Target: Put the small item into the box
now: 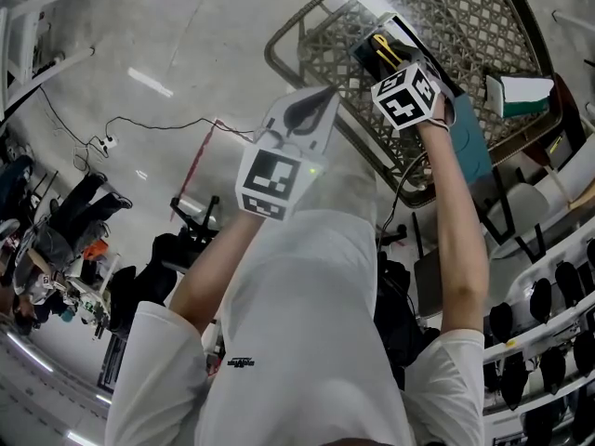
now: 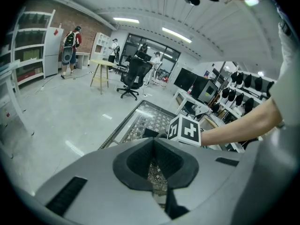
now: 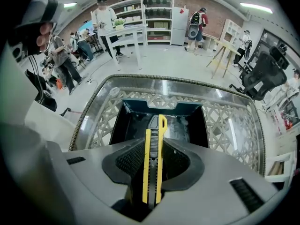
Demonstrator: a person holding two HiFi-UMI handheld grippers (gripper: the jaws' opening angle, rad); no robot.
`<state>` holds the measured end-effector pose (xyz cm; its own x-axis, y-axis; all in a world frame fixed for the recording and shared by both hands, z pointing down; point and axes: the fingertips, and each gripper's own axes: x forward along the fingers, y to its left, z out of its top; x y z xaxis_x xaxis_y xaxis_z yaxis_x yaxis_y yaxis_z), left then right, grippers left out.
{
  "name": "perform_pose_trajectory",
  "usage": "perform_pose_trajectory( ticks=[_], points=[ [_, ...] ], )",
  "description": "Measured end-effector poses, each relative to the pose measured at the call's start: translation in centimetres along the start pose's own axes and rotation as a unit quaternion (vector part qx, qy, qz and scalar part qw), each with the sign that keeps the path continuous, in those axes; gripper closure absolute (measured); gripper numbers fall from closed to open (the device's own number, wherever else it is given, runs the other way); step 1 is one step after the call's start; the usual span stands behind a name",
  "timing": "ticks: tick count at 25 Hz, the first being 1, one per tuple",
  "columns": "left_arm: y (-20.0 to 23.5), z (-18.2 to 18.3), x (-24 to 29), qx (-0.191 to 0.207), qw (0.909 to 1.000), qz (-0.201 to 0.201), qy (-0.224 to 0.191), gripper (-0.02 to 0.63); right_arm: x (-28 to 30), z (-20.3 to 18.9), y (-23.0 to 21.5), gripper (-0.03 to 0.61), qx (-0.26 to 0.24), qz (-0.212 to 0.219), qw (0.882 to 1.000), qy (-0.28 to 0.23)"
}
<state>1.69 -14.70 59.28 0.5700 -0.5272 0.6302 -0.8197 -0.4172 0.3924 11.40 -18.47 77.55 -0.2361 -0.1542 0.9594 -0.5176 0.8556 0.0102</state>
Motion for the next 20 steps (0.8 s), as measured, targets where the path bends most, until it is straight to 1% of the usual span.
perform_pose_trajectory(
  ticks=[6, 10, 11, 12, 18, 20],
  points=[
    [0.1, 0.4, -0.5, 0.004, 1.0000, 0.000, -0.005, 0.612, -1.0, 0.7, -0.2, 0.469, 0.011, -0.005, 1.000, -0.012],
    [-0.3, 0.7, -1.2, 0.009, 0.9999, -0.002, -0.010, 0.612, -2.7, 1.2, -0.3, 0.472, 0.021, -0.015, 0.999, -0.029],
    [-0.5, 0.8, -1.4, 0.011, 0.9999, -0.002, -0.012, 0.612, -3.3, 1.3, -0.3, 0.503, 0.026, -0.017, 0.999, -0.034],
    [-0.6, 0.9, -1.6, 0.012, 0.9998, -0.003, -0.013, 0.612, -3.8, 1.4, -0.3, 0.517, 0.030, -0.020, 0.999, -0.040],
    [-1.4, 2.3, -3.1, 0.024, 0.9992, -0.008, -0.030, 0.612, -8.3, 2.3, -0.2, 0.521, 0.052, -0.045, 0.995, -0.076],
    [-1.7, 3.0, -3.8, 0.028, 0.9989, -0.009, -0.036, 0.612, -10.1, 2.6, -0.2, 0.558, 0.067, -0.059, 0.992, -0.094]
  ],
)
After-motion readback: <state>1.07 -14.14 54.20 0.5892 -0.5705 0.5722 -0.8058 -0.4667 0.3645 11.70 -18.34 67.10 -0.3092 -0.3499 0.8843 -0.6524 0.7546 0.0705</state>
